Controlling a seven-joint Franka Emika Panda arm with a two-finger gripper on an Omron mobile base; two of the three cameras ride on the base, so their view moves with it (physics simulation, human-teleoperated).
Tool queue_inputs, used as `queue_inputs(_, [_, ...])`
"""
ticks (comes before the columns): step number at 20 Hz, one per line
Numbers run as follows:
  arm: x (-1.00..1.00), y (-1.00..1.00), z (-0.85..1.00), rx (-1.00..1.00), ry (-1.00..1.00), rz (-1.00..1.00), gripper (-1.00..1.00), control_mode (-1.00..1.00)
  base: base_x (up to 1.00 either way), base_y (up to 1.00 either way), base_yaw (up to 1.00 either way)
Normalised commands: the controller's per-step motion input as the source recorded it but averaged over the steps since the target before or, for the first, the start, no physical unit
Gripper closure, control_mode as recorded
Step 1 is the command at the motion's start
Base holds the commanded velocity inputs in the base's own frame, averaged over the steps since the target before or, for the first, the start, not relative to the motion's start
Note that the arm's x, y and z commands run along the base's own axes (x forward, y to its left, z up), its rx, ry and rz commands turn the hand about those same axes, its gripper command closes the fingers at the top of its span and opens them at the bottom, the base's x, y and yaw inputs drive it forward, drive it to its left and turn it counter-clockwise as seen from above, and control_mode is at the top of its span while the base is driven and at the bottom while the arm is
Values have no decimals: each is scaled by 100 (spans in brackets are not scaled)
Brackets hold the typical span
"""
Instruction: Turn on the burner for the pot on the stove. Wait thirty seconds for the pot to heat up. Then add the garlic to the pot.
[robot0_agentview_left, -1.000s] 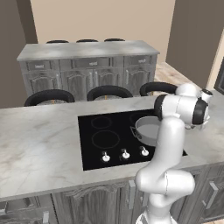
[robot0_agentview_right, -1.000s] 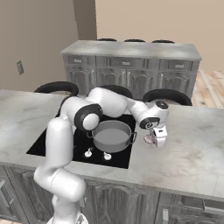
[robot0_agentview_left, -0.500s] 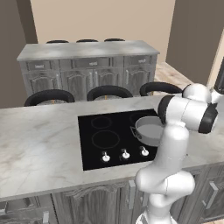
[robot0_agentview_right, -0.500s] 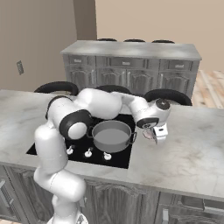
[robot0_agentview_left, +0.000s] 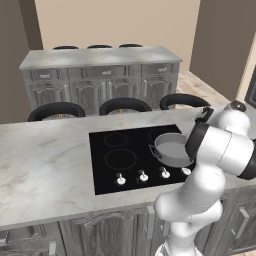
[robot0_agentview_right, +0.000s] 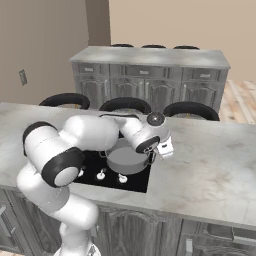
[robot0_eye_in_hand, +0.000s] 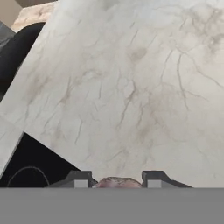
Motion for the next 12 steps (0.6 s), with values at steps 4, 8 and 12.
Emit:
queue_inputs(4, [0,51,54,-18,2,-1,100,-100,0,0,0])
queue_inputs(8, [0,31,64,-14,7,0,100,-100,0,0,0])
queue_inputs(12, [-5,22,60,-8,11,0,100,-100,0,0,0])
